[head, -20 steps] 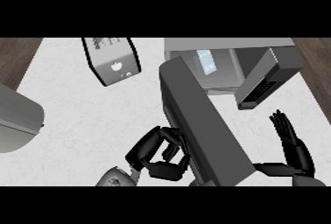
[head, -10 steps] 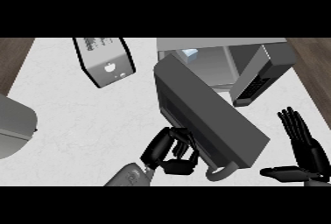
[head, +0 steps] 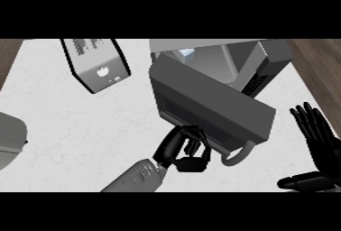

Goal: Pick up the milk, place it into the microwave and close the microwave

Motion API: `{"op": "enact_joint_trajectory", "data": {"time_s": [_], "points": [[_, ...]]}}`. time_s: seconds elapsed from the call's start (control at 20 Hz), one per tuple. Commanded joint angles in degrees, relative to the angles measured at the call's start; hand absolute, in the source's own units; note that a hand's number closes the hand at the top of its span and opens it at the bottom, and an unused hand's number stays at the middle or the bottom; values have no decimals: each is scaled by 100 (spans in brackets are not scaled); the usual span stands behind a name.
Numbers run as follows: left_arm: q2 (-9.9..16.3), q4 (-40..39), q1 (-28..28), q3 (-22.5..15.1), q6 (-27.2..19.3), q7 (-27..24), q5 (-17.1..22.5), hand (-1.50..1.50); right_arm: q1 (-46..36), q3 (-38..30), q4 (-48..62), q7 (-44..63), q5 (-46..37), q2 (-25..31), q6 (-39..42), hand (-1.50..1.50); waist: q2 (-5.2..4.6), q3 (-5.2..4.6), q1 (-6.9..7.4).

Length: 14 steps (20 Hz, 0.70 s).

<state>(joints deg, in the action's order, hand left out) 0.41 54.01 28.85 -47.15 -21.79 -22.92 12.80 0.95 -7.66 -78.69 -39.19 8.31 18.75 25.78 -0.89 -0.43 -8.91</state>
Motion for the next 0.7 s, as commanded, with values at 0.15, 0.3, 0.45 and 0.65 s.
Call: {"op": "enact_joint_trajectory", "data": {"time_s": [0.15,0.3,0.45,0.65], "points": [[-38,-21,608,-156,-438,-152,1020,150,-21,225,-683,343,388,193,507,-150,-76,-12,-329],[-38,16,763,-132,-870,-421,1280,150,-55,259,-797,516,445,318,535,-150,-96,-9,-350],[-39,-43,958,127,-1304,-442,1607,150,-97,89,-966,668,614,620,633,-150,-99,-11,-435],[-40,-162,1147,88,-1805,-449,1942,150,-193,32,-1146,769,718,751,636,-150,-128,-2,-598]]}}
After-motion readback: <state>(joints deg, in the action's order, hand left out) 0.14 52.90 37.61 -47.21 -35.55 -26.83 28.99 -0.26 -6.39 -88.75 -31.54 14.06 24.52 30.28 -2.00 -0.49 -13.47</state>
